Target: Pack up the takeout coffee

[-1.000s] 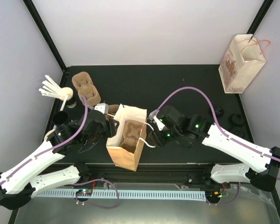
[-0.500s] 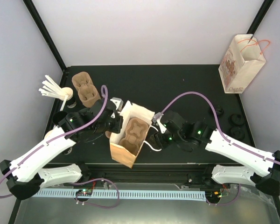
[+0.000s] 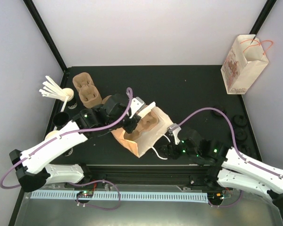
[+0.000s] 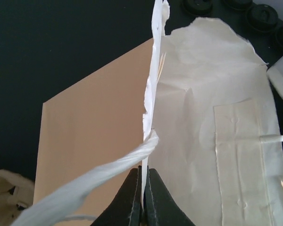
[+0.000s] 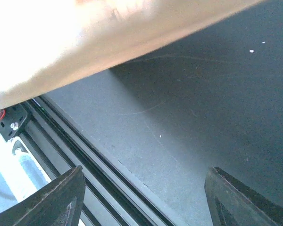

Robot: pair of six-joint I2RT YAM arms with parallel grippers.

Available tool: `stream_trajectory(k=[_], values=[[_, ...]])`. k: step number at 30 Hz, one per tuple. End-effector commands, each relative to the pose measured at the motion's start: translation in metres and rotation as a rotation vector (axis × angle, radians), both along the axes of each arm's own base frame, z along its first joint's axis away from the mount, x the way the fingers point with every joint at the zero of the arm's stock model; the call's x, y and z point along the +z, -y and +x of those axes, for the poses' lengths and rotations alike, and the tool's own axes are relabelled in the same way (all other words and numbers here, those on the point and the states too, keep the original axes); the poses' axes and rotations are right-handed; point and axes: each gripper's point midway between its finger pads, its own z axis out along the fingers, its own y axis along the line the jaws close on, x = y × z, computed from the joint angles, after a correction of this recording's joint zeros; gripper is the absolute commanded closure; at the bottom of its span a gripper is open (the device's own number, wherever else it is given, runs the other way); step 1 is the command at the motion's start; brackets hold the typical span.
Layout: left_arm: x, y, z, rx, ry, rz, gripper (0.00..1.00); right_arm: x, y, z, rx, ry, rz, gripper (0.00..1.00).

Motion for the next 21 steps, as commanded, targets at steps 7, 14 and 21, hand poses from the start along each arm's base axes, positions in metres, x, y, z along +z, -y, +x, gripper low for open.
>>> stream_trajectory(k=[7, 14, 21], values=[[0.02, 0.032, 0.0, -0.103, 0.092, -0.05, 0.99, 0.104, 0.041, 0.006, -0.124, 0.215, 0.194, 0.27], [0.041, 0.036, 0.002, -0.071, 0.08, -0.094, 0.98, 0.188, 0.049, 0.007, -0.103, 0.289, 0.164, 0.36], [0.041, 0.056, 0.004, -0.043, -0.078, -0.093, 0.98, 0.22, 0.014, 0.011, 0.013, 0.268, 0.102, 0.47]])
